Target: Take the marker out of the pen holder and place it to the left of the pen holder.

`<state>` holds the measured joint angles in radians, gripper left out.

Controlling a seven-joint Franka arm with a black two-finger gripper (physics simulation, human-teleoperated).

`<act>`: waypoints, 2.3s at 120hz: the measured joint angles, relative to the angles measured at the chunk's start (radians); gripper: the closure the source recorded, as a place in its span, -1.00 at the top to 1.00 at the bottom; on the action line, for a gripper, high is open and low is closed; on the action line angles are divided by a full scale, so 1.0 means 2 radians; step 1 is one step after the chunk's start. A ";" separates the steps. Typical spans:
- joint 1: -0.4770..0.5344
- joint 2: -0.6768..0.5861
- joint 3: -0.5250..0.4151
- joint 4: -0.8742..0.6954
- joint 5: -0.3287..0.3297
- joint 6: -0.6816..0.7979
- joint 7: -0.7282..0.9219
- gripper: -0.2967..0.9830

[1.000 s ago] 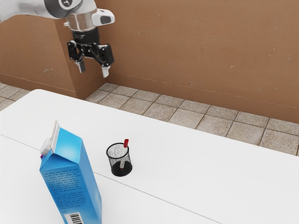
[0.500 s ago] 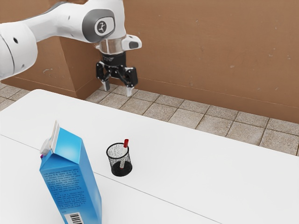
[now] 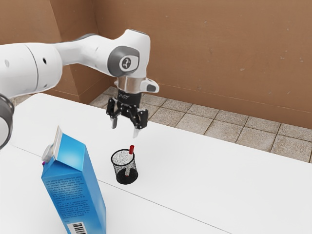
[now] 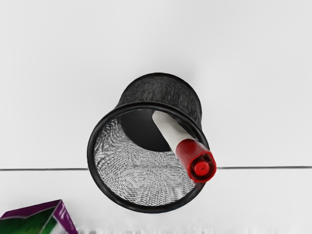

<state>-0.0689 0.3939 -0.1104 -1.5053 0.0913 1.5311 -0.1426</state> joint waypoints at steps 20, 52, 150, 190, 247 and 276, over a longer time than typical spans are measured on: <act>0.000 0.001 -0.020 -0.033 0.010 0.040 -0.003 0.54; 0.001 0.038 -0.019 -0.030 0.018 0.081 -0.005 0.54; 0.001 0.007 -0.014 -0.089 0.023 0.126 -0.004 0.19; 0.002 0.011 -0.016 -0.081 0.023 0.132 -0.004 -0.53; 0.004 -0.030 0.044 0.080 0.021 -0.009 -0.007 -0.68; 0.004 -0.024 0.143 0.125 0.046 -0.104 0.000 -0.69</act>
<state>-0.0602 0.3456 0.1761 -1.2553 0.1824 1.3227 -0.1432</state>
